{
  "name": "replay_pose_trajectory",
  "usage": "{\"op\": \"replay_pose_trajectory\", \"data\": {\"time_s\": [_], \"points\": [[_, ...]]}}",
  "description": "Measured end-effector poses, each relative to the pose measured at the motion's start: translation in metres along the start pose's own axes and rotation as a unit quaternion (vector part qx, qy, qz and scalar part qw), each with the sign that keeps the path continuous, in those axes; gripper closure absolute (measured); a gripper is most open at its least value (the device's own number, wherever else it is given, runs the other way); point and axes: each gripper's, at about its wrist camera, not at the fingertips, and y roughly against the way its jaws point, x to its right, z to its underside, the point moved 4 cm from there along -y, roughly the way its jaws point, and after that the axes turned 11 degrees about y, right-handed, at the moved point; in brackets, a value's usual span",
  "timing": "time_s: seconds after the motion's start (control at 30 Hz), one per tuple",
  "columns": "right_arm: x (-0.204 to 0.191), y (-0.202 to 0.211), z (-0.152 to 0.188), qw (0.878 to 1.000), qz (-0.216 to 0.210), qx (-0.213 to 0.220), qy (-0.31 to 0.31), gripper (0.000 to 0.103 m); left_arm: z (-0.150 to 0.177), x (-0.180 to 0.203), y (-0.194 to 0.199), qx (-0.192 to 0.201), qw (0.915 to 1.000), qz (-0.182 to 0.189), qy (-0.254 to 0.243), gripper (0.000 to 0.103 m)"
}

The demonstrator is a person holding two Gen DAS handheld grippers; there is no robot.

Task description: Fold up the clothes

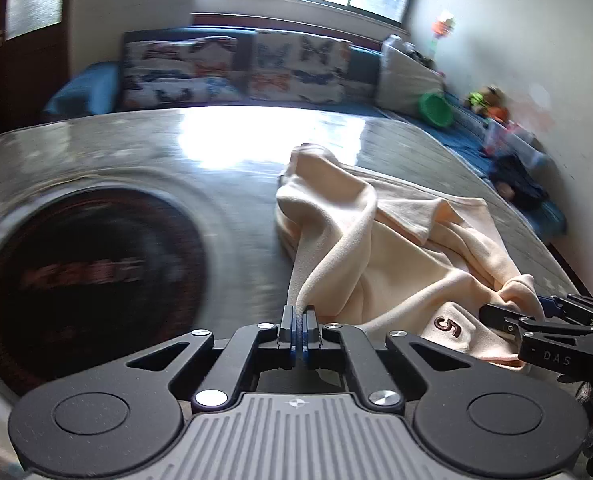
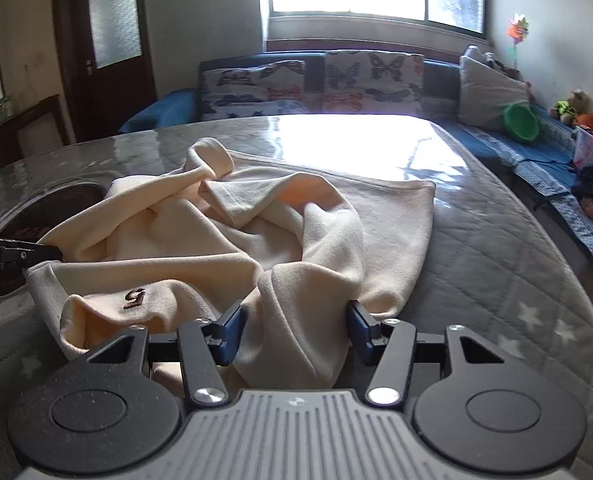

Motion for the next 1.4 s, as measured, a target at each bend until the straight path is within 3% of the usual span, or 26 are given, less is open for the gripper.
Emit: {"op": "replay_pose_trajectory", "data": {"time_s": [0.4,0.63,0.8,1.03,1.17,1.4], "points": [[-0.124,-0.034,-0.050,0.991,-0.099,0.012,0.088,0.049,0.011,-0.118,0.067,0.045,0.9920,-0.091,0.075,0.100],[-0.171,-0.024,-0.052,0.979,-0.146,0.006,0.142,0.052,0.036,-0.159,0.105,0.047,0.9876,-0.108,0.104,0.100],[-0.175,-0.004,-0.054,0.971,-0.178,-0.008,0.160,0.052,0.054,-0.170,0.118,0.032,0.9877,-0.107,0.110,0.100],[-0.160,-0.010,-0.096,0.971,-0.191,0.015,0.145,0.050,0.051,-0.175,0.121,0.031,0.9884,-0.097,0.113,0.099],[-0.163,-0.034,-0.118,0.971,-0.174,0.023,0.160,0.050,0.049,-0.178,0.116,0.027,0.9879,-0.098,0.117,0.098],[-0.169,-0.098,-0.133,0.973,-0.154,-0.015,0.172,0.053,0.052,-0.179,0.115,0.026,0.9876,-0.101,0.117,0.094]]}}
